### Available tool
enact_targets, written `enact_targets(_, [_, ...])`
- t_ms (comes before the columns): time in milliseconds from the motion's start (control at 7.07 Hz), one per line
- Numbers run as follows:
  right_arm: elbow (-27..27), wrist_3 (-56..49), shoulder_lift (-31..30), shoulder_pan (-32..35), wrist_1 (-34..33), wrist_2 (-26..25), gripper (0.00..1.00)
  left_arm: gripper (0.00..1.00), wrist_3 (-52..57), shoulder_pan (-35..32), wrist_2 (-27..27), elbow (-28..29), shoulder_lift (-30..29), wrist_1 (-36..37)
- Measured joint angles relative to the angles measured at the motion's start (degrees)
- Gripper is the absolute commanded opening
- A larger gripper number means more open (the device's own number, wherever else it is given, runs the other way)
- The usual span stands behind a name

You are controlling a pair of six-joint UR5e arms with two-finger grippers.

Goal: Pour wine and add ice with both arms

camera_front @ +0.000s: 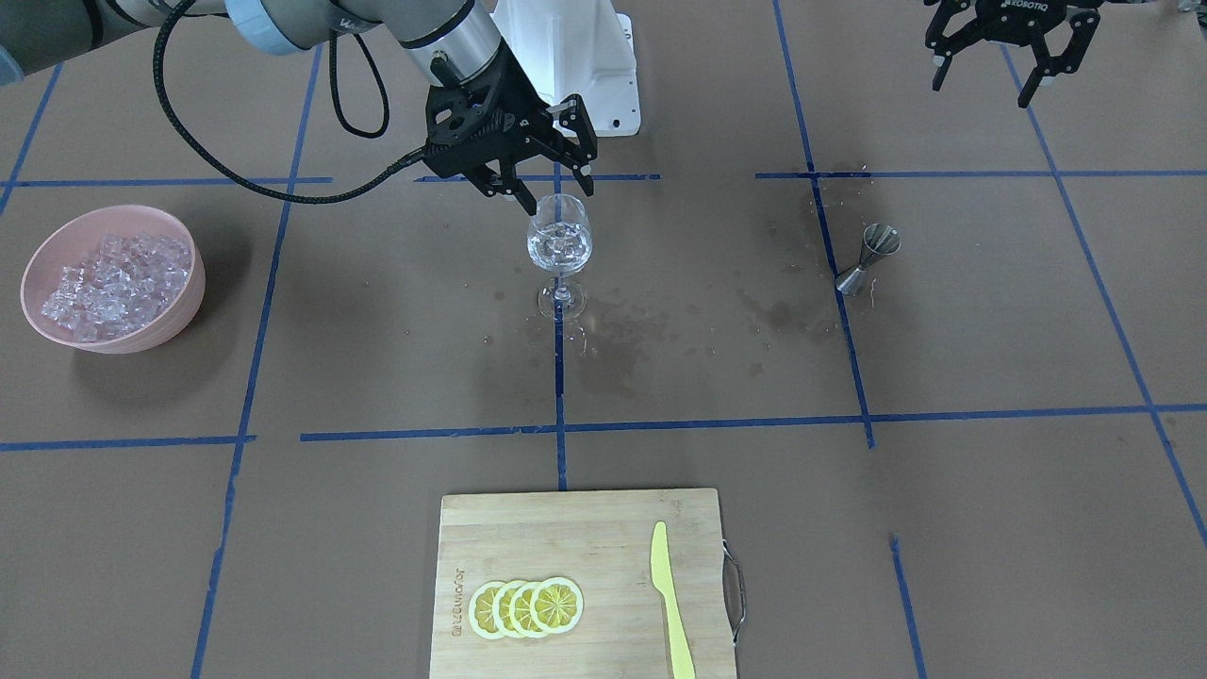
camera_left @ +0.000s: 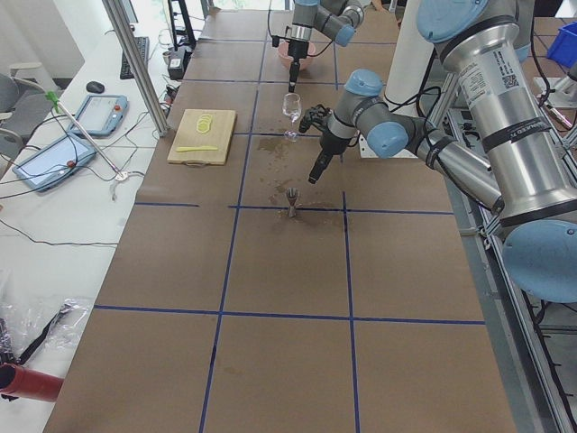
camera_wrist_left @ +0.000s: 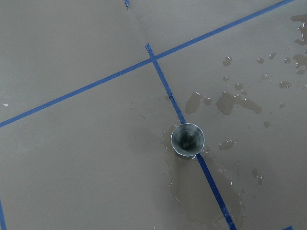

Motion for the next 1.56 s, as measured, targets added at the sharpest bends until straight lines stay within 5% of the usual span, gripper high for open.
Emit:
enact_targets(707, [6.7, -1.4, 2.8, 6.5, -16.1, 3.7, 1.0, 1.0, 17.5, -16.0, -5.2, 3.6, -22.9, 25.2])
enact_targets(1132, [8.0, -16.6, -1.4, 18.0, -26.9, 9.4, 1.0, 1.0, 24.0, -27.4, -13.4, 14.0, -29.2, 26.5])
enact_targets(1556, [3.9, -38.4, -10.9, 29.2, -28.5, 14.2, 1.0, 1.0, 33.0, -40.6, -24.1, 29.2, -31.5, 25.8])
